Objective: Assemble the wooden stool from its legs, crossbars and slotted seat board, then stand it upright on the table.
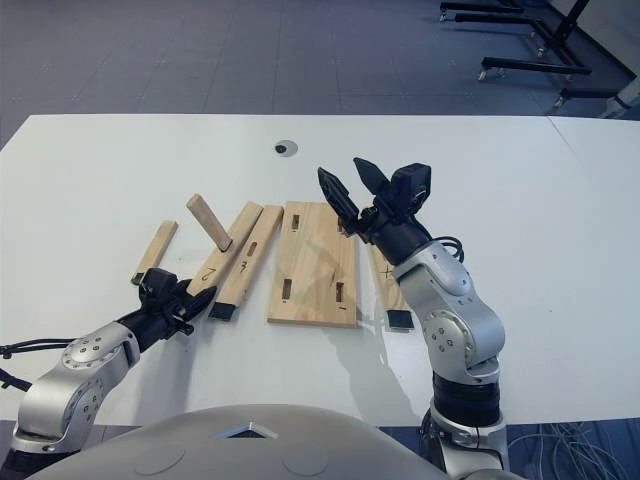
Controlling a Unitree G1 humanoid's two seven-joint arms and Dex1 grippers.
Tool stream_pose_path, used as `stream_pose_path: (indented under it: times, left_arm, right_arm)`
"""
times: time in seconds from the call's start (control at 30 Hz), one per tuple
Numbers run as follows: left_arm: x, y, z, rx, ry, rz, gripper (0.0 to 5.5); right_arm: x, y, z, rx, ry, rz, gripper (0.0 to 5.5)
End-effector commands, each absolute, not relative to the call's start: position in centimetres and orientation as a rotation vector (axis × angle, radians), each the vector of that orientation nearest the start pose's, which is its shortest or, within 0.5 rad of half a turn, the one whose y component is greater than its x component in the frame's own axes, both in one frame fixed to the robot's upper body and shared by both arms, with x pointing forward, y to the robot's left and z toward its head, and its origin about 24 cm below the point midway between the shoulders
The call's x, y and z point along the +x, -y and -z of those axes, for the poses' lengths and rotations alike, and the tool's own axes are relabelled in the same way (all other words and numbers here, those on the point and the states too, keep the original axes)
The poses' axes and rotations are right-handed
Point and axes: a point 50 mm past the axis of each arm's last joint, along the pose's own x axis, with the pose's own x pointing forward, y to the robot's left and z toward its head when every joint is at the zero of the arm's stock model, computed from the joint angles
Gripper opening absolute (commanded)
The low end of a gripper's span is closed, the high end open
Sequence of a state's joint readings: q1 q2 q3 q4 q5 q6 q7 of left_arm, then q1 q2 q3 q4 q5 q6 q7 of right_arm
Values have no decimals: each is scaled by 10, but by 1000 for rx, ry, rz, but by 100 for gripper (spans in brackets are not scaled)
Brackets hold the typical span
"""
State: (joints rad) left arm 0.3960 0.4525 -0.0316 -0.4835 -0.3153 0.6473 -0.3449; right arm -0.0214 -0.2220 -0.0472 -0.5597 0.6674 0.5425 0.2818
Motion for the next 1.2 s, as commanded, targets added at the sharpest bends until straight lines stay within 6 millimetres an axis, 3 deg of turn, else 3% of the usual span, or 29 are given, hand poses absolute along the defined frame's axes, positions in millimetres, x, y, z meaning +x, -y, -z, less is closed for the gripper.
stream_pose_path:
  times: [0.03, 0.23, 0.43, 0.87, 1.0, 1.1, 1.2]
  left_arm:
    - [129, -213, 16, 92, -889, 331, 204]
    - [143, -225, 13, 133, -806, 249, 204]
    - [182, -228, -19, 115, -559, 149, 204]
    - [231, -200, -84, -173, -197, 327, 204]
    - [240, -190, -105, -370, -105, 482, 204]
    - [242, -177, -124, -599, -40, 724, 204]
    - [236, -163, -141, -718, -28, 982, 204]
  right_arm:
    - [233, 140, -140, 329, 89, -572, 368]
    - [232, 140, -138, 327, 93, -559, 368]
    - [234, 139, -136, 326, 104, -551, 368]
    - [253, 144, -140, 391, 144, -536, 368]
    - [268, 148, -155, 512, 189, -600, 368]
    - [281, 146, -167, 670, 220, -723, 368]
    - [289, 141, -168, 790, 211, -832, 368]
